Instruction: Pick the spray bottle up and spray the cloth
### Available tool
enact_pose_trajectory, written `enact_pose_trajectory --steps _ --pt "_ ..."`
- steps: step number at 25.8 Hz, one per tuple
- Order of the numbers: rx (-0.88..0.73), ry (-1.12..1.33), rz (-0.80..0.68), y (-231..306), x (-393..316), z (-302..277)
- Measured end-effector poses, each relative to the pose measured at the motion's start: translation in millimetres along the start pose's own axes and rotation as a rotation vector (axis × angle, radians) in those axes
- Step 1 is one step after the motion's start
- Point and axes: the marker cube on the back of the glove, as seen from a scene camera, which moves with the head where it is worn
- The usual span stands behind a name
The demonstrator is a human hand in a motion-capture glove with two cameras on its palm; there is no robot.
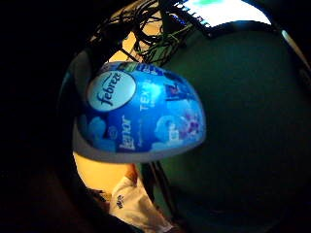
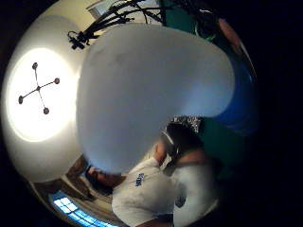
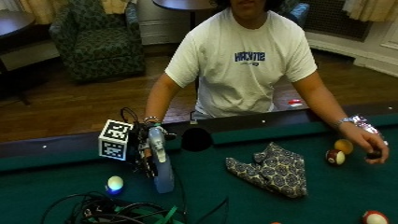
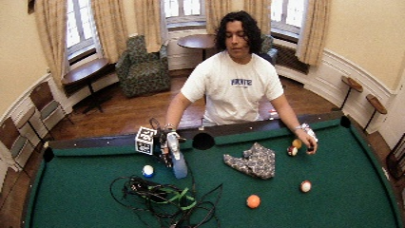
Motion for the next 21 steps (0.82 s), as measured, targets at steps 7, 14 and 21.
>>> enact_pose_trajectory --steps 7,14,21 --pt "0.078 -0.007 0.006 -9.3 2.2 7.7" --pt "0.122 0.039 -0.023 -29.4 -2.1 15.2" --pt "0.11 0.021 -0.058 -48.8 -8.6 28.7"
